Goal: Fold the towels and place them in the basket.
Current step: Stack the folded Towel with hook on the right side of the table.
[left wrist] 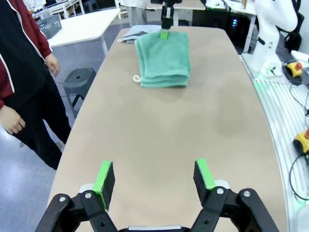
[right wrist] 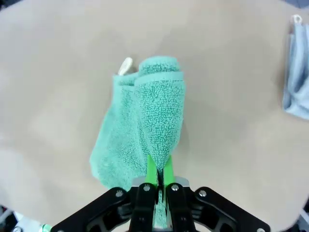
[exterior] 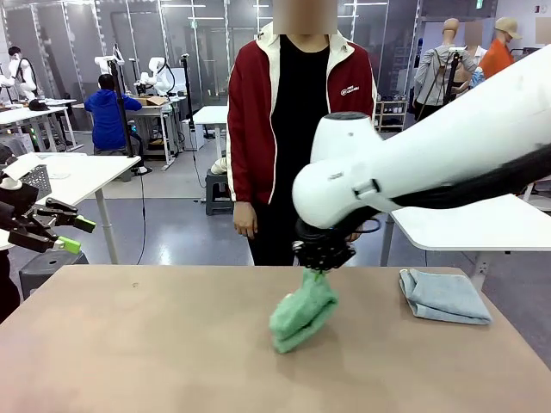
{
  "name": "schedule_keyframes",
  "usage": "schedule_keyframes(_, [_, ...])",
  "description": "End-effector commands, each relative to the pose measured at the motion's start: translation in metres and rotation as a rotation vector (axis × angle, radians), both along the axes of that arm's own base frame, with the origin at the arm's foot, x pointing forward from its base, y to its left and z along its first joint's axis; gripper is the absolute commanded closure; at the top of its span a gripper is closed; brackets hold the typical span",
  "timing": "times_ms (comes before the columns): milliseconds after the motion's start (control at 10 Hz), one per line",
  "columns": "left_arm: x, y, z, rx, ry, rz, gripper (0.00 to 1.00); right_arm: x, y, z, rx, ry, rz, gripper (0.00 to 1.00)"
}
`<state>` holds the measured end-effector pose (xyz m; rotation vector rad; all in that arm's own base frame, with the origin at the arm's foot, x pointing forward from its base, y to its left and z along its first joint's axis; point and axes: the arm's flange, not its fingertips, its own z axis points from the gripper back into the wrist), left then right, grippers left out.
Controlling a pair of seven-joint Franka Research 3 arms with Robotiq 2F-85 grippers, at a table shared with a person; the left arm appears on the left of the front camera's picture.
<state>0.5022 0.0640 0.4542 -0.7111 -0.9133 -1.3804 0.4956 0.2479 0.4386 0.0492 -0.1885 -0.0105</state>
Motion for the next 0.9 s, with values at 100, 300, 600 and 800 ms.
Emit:
schedule_keyframes(100, [-0.004, -0.001, 0.001, 0.003, -0.003, -0.005, 0.16, -0.008, -0.035, 0.018, -0.041, -0.068, -0.040, 1.00])
schedule_keyframes(300, [-0.004, -0.001, 0.001, 0.003, -0.003, -0.005, 0.16, -0.002, -0.042, 0.024, -0.022, -0.077, -0.048, 1.00])
schedule_keyframes(600, [-0.004, -0.001, 0.001, 0.003, -0.003, -0.005, 0.16, -0.007, -0.043, 0.026, -0.025, -0.057, -0.048, 1.00])
schedule_keyframes(800, [-0.004, -0.001, 0.001, 0.003, -0.003, -0.005, 0.16, -0.007, -0.043, 0.026, -0.025, -0.057, -0.048, 1.00])
